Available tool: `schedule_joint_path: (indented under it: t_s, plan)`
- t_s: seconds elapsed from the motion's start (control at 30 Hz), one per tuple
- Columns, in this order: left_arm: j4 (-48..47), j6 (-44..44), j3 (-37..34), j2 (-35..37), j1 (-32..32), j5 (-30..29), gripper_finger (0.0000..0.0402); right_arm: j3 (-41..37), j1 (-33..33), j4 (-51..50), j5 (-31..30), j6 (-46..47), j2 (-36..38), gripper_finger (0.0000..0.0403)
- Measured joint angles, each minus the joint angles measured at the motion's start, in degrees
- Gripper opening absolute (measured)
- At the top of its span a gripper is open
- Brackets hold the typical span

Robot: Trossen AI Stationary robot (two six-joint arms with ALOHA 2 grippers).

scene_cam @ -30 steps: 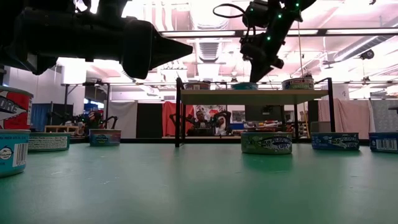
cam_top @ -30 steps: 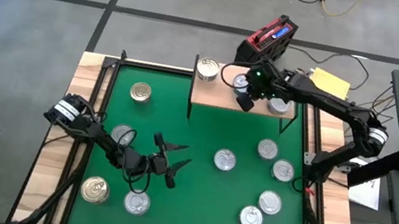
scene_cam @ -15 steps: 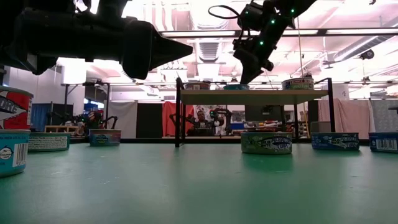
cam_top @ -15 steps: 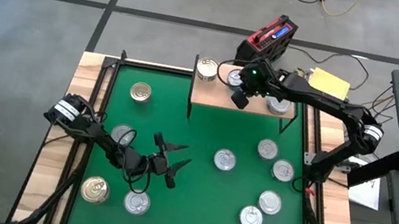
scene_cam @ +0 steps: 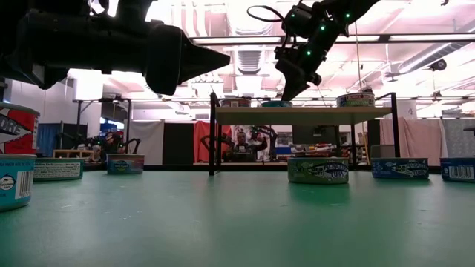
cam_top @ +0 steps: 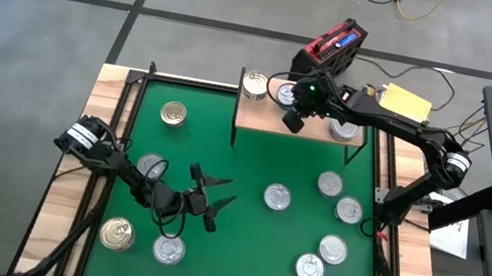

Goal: Stack canned seafood by type on shelf
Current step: Put the green/blue tuna can on the shelf

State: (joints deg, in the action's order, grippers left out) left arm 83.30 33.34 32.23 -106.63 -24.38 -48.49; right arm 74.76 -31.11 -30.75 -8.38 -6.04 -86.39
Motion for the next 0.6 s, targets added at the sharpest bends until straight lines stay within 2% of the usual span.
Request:
schedule_joint_path:
  t_s: [0.6]
  plan:
    - [0.0,0.0,0.0,0.0,0.0,0.0,0.0201,-0.1,0.0,2.7,-0.1,-0.6,-0.1,0.0009]
